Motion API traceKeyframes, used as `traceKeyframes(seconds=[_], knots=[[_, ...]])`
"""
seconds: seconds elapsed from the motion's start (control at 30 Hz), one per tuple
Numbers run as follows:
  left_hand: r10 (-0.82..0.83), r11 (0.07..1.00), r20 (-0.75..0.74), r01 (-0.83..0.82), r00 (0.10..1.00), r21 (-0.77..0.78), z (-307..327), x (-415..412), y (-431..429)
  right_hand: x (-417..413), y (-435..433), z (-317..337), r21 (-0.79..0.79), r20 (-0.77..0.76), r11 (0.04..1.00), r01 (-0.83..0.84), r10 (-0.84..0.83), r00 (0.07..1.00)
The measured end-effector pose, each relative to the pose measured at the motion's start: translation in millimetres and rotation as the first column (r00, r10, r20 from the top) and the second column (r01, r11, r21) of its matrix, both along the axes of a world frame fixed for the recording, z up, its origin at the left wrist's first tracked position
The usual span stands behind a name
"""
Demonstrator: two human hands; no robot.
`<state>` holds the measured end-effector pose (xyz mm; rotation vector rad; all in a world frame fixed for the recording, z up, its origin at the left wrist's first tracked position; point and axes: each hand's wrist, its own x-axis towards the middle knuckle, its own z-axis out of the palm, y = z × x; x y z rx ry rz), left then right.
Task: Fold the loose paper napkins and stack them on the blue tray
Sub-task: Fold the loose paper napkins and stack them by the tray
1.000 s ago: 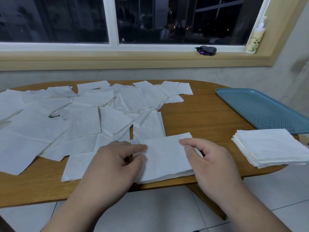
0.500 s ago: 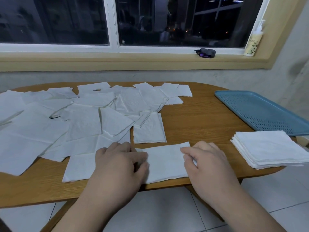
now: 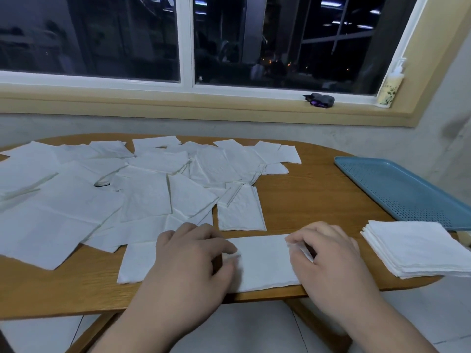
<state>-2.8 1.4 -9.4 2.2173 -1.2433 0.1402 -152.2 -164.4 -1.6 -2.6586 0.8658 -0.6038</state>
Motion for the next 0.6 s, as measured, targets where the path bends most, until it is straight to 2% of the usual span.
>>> traceKeyframes(seconds=[0.23,0.6], knots=[[0.120,0.986,-0.081,-0.128,0.989,-0.108,21,18,20,80,-4,45,0.103,0.035,0.986,-0.130,0.127,0.991],[0.195,0.965,-0.202,-0.224,0.960,-0.137,22,43,35,217,-25,42,0.047,-0.201,0.998,-0.037,0.046,0.978]])
